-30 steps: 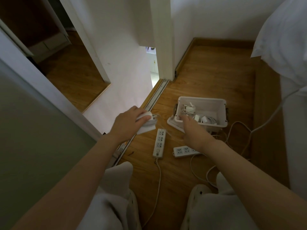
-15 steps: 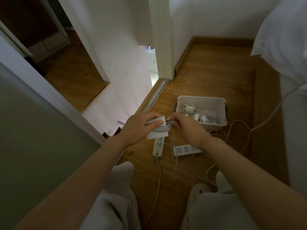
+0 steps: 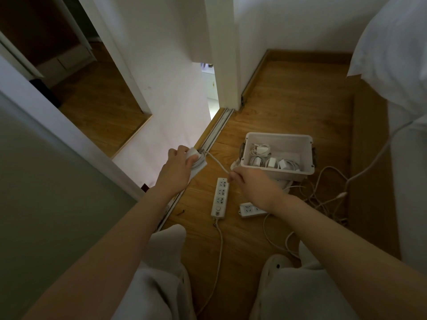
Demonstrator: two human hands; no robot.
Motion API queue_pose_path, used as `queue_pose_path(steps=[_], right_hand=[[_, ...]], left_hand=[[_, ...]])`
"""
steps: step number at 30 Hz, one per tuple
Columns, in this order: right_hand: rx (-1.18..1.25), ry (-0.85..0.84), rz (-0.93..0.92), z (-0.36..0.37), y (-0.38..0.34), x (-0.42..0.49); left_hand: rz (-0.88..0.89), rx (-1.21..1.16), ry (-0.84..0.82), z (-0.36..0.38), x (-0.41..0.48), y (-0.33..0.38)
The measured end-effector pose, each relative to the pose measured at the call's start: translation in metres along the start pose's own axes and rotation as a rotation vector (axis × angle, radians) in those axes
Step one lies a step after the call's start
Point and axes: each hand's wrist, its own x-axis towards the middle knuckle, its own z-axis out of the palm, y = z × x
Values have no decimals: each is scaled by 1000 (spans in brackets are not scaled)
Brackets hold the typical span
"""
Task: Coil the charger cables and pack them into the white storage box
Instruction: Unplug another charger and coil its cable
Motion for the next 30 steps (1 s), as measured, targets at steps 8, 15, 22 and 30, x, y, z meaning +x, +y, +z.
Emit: queue_pose_path(steps=[8,15,22,30], right_hand=[[-155,-22,-213,26,-31,-10],[-270,-72,-265,25,-32,-15],[-117,-210,-151,30,-6,-5],[-137,-106,-36,-9,19,3]], left_hand=[[-284,-448,74,14,3,20],[-262,-932,-62,9,-4,40],[-366,-1843,-383,-10,-5,42],[-28,-1080,-569,-30,-11,20]])
